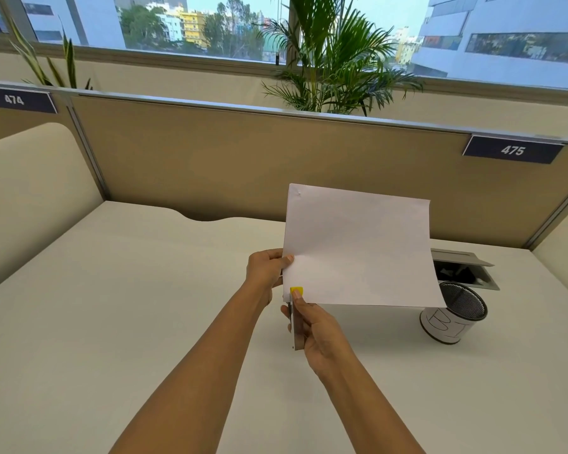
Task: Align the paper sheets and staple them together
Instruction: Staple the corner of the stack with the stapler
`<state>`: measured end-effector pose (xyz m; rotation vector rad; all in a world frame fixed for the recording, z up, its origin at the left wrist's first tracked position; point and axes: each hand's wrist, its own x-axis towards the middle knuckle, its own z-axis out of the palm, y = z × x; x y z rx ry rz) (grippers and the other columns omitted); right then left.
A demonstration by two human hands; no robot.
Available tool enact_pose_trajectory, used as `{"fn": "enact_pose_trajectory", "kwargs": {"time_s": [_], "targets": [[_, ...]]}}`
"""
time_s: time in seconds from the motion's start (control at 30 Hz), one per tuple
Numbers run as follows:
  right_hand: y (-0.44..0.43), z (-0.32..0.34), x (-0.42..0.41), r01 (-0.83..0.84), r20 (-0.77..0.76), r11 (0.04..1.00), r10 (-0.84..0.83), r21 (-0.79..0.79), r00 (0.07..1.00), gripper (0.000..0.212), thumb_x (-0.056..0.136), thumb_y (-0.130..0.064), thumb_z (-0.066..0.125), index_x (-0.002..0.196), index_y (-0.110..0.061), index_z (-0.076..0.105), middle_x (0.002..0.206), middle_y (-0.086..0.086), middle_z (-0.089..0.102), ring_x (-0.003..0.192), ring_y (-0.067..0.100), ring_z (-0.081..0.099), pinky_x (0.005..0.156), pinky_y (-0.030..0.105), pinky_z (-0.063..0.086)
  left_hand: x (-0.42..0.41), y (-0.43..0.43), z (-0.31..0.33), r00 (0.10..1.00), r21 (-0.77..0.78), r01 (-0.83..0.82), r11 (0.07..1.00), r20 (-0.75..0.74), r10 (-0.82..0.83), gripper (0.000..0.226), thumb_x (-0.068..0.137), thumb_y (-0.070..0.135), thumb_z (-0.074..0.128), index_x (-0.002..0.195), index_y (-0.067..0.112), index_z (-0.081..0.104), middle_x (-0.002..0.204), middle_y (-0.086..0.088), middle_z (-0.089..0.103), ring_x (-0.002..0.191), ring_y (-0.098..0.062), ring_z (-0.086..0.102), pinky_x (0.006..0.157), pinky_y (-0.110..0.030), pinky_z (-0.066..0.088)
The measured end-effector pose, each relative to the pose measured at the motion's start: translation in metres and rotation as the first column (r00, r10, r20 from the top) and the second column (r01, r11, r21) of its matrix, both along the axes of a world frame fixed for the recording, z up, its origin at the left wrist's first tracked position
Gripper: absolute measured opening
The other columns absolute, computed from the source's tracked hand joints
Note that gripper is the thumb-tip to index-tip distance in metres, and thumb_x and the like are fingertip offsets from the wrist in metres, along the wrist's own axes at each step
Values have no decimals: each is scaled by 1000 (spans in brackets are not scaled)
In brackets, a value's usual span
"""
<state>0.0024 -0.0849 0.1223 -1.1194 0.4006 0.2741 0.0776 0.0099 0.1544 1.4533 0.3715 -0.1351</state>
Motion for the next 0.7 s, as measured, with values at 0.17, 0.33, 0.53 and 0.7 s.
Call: {"fn": "enact_pose_trajectory", "kwargs": {"time_s": [0.17, 0.33, 0.53, 0.7], "targets": [[3, -3, 2, 53, -41, 999, -53, -12, 998, 21, 83, -29, 65, 92, -10, 65, 89, 3, 70, 84, 16, 65, 71, 27, 46, 0, 0, -1, 1000, 12, 3, 1000, 6, -3, 35, 86, 5, 59, 120, -1, 58, 124, -17, 62, 97, -29, 60, 89, -41, 52], [5, -1, 3, 93, -53, 995, -94, -25, 994, 16, 81, -28, 68, 82, -12, 66, 83, 2, 69, 77, 14, 64, 70, 26, 43, 0, 1, -3, 1000, 15, 13, 1000, 15, -14, 34, 87, 5, 58, 121, -2, 57, 124, -16, 62, 96, -28, 60, 86, -39, 52], [6, 1, -1, 55, -41, 995, -52, 85, 998, 25, 83, -27, 65, 99, -8, 63, 96, 6, 68, 84, 17, 65, 72, 27, 51, 2, 2, -2, 999, 16, 22, 1000, 30, -22, 34, 86, 4, 58, 120, -2, 58, 123, -17, 62, 98, -31, 61, 89, -42, 52], [-6, -13, -11, -32, 83, 981, 49, -189, 995, 21, 81, -29, 68, 100, -21, 62, 101, -2, 67, 96, 17, 63, 70, 22, 51, 8, 10, 6, 998, 23, 21, 1000, 54, -22, 33, 87, 4, 57, 120, -1, 58, 120, -14, 63, 95, -27, 60, 84, -38, 51]]}}
